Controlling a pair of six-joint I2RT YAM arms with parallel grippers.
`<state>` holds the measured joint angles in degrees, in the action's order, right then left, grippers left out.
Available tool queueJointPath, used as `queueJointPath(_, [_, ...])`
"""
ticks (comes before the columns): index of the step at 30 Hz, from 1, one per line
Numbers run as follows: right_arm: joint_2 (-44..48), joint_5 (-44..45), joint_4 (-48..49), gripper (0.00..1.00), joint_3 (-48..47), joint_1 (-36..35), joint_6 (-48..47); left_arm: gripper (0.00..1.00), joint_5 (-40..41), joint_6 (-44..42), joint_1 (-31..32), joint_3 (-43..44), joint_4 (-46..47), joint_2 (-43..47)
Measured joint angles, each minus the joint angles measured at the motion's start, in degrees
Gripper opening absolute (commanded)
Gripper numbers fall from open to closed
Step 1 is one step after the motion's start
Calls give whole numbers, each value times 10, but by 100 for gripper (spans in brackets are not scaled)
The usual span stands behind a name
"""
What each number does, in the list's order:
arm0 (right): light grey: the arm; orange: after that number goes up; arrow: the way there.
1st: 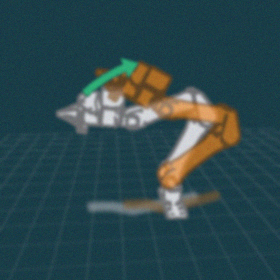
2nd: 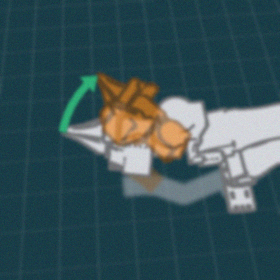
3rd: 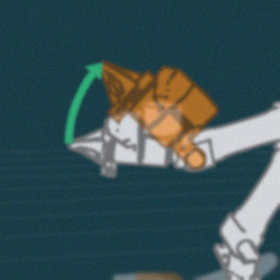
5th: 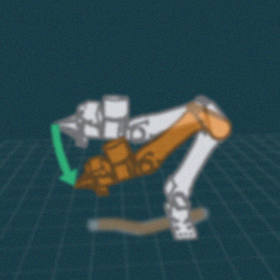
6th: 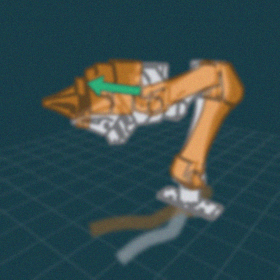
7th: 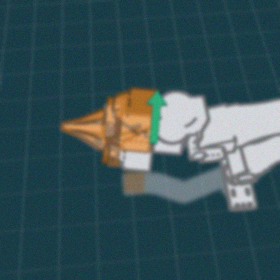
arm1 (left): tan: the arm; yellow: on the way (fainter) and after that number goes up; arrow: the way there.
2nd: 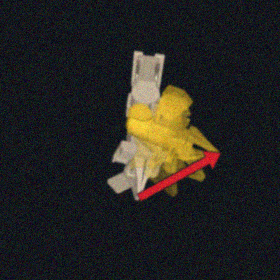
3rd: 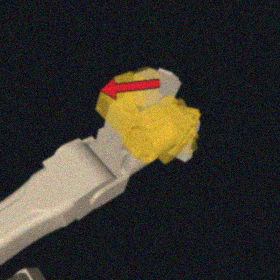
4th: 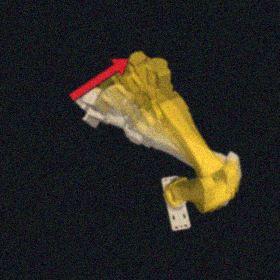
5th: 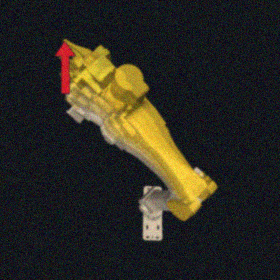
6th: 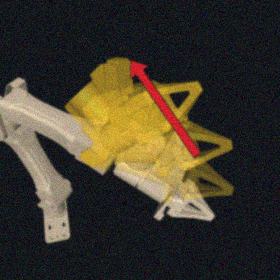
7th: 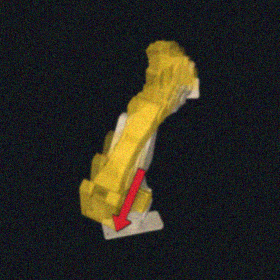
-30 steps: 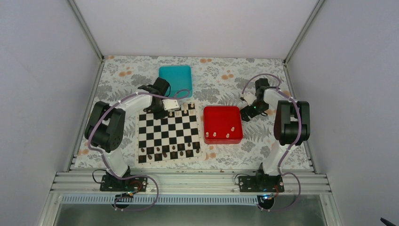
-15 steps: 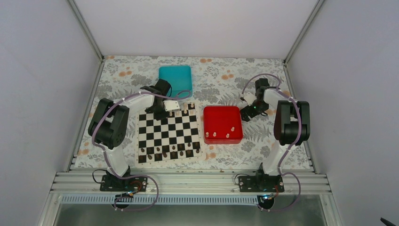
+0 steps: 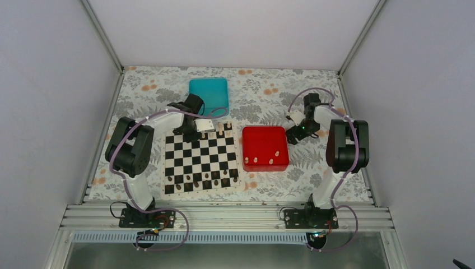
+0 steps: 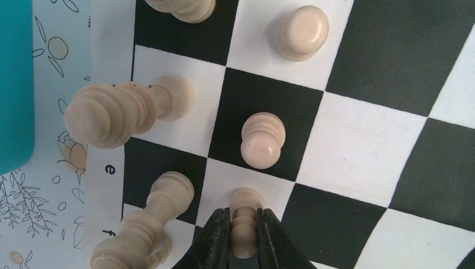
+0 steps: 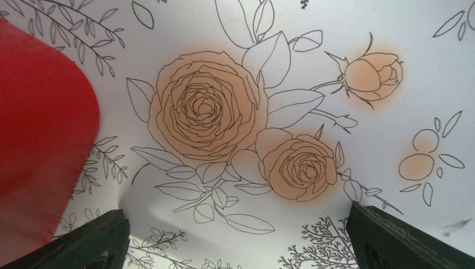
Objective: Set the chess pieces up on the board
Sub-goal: Place the chess piece on the chessboard.
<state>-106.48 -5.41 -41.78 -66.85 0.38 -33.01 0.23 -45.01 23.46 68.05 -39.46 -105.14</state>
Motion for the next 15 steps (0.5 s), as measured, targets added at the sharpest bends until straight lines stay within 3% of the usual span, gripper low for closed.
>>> queueJointPath(15, [0,0,0,100,0,0,0,25,2,-7,0,20,-30,-3])
